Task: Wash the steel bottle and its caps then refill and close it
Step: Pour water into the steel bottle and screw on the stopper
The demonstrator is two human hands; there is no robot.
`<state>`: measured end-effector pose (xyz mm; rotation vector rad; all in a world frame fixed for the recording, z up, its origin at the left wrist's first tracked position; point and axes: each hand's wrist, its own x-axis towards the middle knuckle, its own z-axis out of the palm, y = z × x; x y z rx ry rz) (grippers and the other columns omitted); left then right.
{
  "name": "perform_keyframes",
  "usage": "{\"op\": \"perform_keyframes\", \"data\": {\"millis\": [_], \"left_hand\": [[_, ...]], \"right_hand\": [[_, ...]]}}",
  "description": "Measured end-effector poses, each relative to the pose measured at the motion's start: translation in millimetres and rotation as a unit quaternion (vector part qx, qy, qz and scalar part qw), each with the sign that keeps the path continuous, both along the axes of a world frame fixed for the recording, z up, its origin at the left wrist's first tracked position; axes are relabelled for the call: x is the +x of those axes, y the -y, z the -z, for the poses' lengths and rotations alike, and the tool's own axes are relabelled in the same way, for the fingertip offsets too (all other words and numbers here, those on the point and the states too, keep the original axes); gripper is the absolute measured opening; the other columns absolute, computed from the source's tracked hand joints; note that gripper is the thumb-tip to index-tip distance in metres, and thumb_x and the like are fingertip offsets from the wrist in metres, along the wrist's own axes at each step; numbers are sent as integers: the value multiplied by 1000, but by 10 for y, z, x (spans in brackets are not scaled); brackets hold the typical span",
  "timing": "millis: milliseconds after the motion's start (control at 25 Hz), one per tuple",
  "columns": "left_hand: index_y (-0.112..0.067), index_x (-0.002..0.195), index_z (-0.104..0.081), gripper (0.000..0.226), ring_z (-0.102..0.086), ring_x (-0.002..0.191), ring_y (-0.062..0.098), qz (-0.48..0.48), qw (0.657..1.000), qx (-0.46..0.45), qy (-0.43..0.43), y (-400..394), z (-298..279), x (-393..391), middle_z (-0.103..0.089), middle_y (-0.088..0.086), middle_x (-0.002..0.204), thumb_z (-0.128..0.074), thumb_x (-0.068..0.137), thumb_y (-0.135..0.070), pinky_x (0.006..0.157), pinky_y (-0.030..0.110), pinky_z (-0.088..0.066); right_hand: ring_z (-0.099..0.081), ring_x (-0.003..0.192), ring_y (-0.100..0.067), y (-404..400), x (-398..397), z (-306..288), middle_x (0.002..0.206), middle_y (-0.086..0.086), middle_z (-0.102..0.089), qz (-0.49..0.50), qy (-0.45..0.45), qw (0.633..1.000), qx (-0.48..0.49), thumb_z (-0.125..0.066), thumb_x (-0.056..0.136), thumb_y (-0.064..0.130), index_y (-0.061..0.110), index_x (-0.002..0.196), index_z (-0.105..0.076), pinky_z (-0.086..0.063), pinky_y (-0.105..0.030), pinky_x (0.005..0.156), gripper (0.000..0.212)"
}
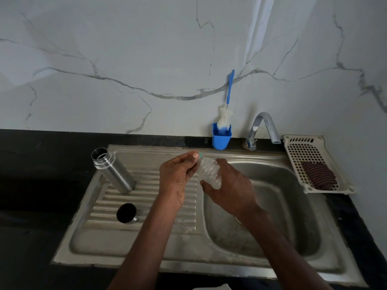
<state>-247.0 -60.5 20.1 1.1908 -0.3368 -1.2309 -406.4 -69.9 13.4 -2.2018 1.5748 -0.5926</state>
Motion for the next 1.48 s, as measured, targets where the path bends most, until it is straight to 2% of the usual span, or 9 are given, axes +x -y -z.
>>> {"op": "perform_keyframes", "data": {"millis": [320,440,600,680,800,960,1040,1240,1480], "left_hand": [[-2,100,-78,16,-78,95,22,35,999,-8,-4,17,-136,187,-80,16,104,-73,85,0,85,30,-64],[-1,100,-77,25,-78,98,23,73,996,-41,-17,75,-229,262,-79,17,106,-74,76,-7,81,29,-65],[-1,99,-76,25,-77,99,24,132,987,-91,-8,189,-396,266,-79,18,106,-73,76,-11,82,30,-64],[-2,100,-77,27,-77,102,26,143,984,-97,39,262,-422,255,-79,19,108,-76,75,-12,87,32,-63],[-4,113,-76,37,-75,108,27,156,980,-100,80,397,-282,327,-77,17,115,-76,81,-21,95,36,-61],[-20,118,-77,30,-70,115,19,136,961,-7,239,748,287,609,-77,7,121,-74,93,-37,110,44,-52],[-23,129,-71,35,-62,128,20,150,882,49,444,951,697,777,-69,4,136,-74,96,-33,112,34,-45],[-33,164,-25,90,-13,160,33,341,625,174,680,1233,1488,1054,-12,3,175,-76,90,-46,126,50,-22],[-34,166,-19,99,-1,161,38,353,627,192,667,1248,1781,1167,10,-6,176,-81,88,-39,126,54,-21]], "right_hand": [[-69,89,-4,152,42,-196,103,14,-72,-52,118,976,174,-78,70,74,32,118,-57,-57,-30,78,67],[-72,83,-17,314,-34,-312,96,-1,-76,-145,321,848,396,-81,80,57,17,110,-68,-57,-35,78,51],[-62,78,-20,449,-36,-145,95,-12,-61,-292,486,548,615,-74,82,62,3,123,-54,-50,-33,73,75],[-61,81,-20,501,-6,-36,97,-11,-59,-310,510,501,627,-72,84,63,2,128,-50,-48,-35,76,78],[-62,93,-23,616,22,12,107,-14,-62,-249,509,568,598,-79,80,57,5,130,-55,-51,-37,84,76],[-69,99,-14,922,143,-21,109,6,-74,-66,370,840,391,-84,78,48,23,124,-67,-51,-33,85,55],[-67,95,-3,1141,271,-1,105,12,-72,5,291,921,259,-85,81,42,26,120,-66,-48,-25,81,47],[-61,107,-11,1755,696,134,118,6,-65,52,224,968,97,-87,79,38,16,130,-57,-51,-27,91,64],[-58,123,-21,2382,1176,458,131,-2,-63,80,124,988,34,-82,82,47,13,140,-49,-47,-38,102,75]]}}
